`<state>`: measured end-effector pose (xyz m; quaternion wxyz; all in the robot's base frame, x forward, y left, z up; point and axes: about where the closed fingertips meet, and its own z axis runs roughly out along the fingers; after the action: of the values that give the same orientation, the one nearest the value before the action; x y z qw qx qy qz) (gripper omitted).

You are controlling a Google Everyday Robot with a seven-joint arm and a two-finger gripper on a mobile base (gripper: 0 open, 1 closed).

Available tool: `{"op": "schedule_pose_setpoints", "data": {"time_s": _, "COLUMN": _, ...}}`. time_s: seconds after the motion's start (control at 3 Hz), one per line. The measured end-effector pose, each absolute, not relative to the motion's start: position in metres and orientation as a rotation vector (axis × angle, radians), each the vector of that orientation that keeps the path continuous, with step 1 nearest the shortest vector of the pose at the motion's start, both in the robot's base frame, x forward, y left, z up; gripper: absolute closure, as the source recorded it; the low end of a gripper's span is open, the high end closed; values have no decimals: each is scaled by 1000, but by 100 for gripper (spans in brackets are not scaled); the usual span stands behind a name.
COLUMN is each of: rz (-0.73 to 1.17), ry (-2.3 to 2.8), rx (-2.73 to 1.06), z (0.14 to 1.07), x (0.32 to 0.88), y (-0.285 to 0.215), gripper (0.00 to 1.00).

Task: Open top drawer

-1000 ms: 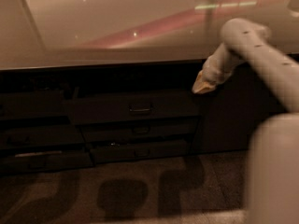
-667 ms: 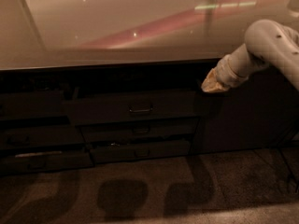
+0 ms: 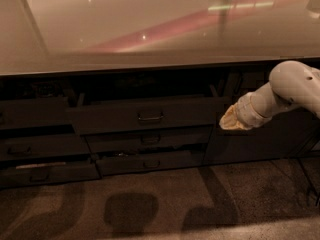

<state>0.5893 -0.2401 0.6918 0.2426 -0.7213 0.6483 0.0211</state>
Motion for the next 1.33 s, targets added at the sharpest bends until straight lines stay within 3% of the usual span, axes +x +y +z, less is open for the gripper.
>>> {"op": "schedule_pose_setpoints", "data": {"time_s": 0.33, "rz": 59, "ry": 1770, "rx": -1974, "z": 692, "x": 590, "y": -239, "gripper": 82}}
{"op": "schedule_pose_setpoints", "data": {"time_s": 1.0, "rz": 80, "ry": 1788, "rx": -1945, "z": 694, "x": 601, "y": -240, "gripper": 37}}
{"op": "schedule_pose_setpoints", "data": {"time_s": 1.33, "rz": 78, "ry": 1786, "rx": -1894, "z": 717, "x": 619, "y": -238, "gripper": 38}}
